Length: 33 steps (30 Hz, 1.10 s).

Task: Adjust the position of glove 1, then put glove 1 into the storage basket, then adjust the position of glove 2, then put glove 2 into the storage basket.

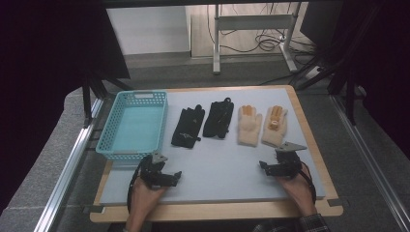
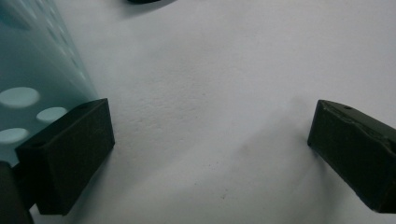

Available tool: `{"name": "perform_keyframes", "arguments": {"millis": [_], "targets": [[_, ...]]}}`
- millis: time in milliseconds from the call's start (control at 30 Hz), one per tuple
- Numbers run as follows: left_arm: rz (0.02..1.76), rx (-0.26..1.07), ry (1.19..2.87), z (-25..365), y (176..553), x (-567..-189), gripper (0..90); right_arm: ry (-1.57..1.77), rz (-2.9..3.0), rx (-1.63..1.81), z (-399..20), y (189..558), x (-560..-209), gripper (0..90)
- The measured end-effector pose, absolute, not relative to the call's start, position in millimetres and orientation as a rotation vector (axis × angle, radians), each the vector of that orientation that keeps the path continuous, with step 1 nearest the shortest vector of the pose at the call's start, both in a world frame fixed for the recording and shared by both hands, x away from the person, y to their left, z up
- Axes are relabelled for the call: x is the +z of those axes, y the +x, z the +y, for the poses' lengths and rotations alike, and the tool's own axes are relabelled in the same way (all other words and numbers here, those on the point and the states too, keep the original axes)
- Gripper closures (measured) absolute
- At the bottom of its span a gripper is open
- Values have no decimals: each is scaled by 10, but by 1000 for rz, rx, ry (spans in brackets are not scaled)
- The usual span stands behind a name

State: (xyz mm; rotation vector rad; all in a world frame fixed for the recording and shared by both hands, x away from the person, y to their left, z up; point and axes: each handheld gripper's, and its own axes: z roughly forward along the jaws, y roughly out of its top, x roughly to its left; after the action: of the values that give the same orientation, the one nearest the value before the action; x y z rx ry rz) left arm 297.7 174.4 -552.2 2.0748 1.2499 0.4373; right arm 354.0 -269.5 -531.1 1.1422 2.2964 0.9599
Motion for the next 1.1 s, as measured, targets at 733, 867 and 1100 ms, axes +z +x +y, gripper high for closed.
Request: {"name": "perform_keyframes", "arguments": {"millis": [733,867,1100], "targets": [[1251,439,2075,1743,2977,-5522,6,1141,2293,954,-2690,3535,-5311,148],[1250,439,2075,1743,2977,-5522,6,1142,2292,953,-2689,3534,-5311,148],[1251,439,2075,1743,2977,-5523,6,1146,2291,953,-2689,3533,-5310,149]]}}
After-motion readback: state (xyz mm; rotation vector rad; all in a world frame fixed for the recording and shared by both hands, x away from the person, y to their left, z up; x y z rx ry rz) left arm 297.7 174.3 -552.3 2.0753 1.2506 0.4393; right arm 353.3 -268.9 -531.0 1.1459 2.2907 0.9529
